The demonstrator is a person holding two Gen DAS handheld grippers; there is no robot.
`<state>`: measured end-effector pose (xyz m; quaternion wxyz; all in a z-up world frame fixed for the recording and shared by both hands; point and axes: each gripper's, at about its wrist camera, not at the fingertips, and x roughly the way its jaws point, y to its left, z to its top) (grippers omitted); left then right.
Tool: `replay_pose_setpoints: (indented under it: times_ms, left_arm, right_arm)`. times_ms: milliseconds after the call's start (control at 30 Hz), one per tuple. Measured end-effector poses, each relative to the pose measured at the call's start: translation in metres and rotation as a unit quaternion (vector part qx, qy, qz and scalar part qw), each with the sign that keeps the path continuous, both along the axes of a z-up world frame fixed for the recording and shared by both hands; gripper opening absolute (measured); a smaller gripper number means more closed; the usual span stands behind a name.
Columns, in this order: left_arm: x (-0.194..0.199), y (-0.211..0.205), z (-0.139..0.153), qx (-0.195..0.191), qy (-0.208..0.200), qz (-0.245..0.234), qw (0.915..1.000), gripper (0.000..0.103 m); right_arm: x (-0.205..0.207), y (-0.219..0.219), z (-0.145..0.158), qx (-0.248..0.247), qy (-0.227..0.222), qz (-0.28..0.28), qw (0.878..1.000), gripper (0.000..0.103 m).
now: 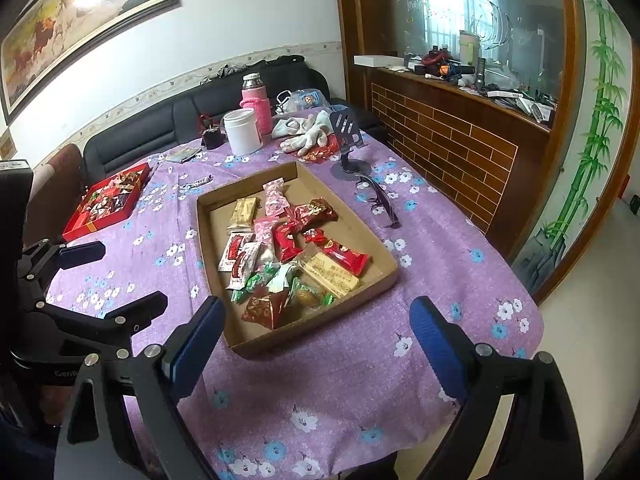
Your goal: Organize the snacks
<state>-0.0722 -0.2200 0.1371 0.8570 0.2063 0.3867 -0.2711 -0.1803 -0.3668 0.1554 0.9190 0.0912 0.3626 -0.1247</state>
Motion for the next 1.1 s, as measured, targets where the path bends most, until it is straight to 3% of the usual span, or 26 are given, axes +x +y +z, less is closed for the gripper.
replay_pose_setpoints:
  times_ms: [867,1100]
  left_arm:
    - [0.011,0.000,-0.007,0.000,0.014,0.007,0.9999,0.102]
    - [0.017,-0.002,-0.010,-0.013,0.046,-0.002,0.9988,0.102]
  right_arm:
    - [0.015,-0.001,-0.005,0.005,0.007,0.005,1.000,0.093]
    - [0.014,-0.001,-0.005,0.005,0.007,0.006,1.000,0.093]
